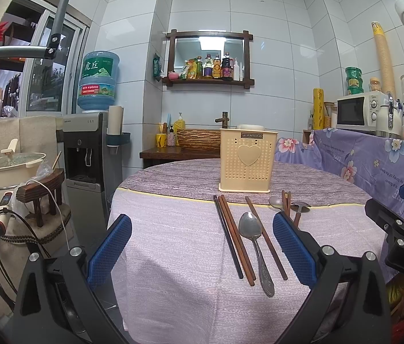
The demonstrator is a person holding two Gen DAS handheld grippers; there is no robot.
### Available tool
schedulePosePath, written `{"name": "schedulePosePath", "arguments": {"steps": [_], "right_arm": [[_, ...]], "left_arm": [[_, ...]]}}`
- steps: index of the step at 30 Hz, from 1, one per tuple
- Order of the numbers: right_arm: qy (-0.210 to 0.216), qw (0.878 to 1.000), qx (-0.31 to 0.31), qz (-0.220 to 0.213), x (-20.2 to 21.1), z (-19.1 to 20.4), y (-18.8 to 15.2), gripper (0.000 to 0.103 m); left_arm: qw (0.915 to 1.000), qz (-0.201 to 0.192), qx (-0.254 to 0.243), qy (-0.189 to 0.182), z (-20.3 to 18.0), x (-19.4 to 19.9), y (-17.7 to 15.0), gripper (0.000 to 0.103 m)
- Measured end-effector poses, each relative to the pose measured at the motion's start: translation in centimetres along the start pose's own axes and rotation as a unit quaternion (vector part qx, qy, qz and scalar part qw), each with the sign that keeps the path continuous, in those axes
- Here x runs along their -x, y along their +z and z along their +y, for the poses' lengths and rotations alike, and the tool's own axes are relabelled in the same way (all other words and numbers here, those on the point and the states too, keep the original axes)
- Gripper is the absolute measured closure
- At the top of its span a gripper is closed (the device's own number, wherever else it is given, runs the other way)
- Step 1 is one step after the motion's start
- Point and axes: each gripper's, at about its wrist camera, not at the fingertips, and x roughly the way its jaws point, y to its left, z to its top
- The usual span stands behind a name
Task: Organize utensils
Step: 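Move the left tool down toward the black and brown chopsticks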
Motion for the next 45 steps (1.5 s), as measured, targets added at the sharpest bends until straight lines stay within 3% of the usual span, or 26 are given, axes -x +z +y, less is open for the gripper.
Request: {"name": "schedulePosePath", "arguments": {"steps": [19,24,28,34,39,45], "right_arm": [[0.000,1.000,0.001,0.002,-0.1,-0.1,-0.1,0.006],[-0.011,1.000,0.004,0.019,-0.9,-0.6,-0.2,0.006],[-0.033,0.997,0.008,0.074,-3.4,-1.6,-0.2,0.006],[-0.060,0.991,0.004,0.121,-7.3,-4.5,1.1,0.006],[-0.015,0.973,-0.060,0.221,-12.5,-6.5,1.7,0.006],[-0.001,0.966,-0.054,0.254,-15.3,-5.6,2.0,0.006]], "left_arm": [[1.0000,0.001,-0.001,0.000,-0.1,0.0,0.0,0.005],[0.9999,0.010,-0.008,-0.004,-0.3,-0.6,-0.1,0.005],[0.9983,0.056,-0.015,-0.010,-0.1,-2.6,0.3,0.005],[0.9914,0.128,-0.014,-0.022,1.9,-7.1,1.5,0.005],[0.9749,0.215,-0.009,-0.055,3.6,-12.6,3.5,0.006],[0.9624,0.262,-0.031,-0.064,2.7,-16.0,4.0,0.027]]}}
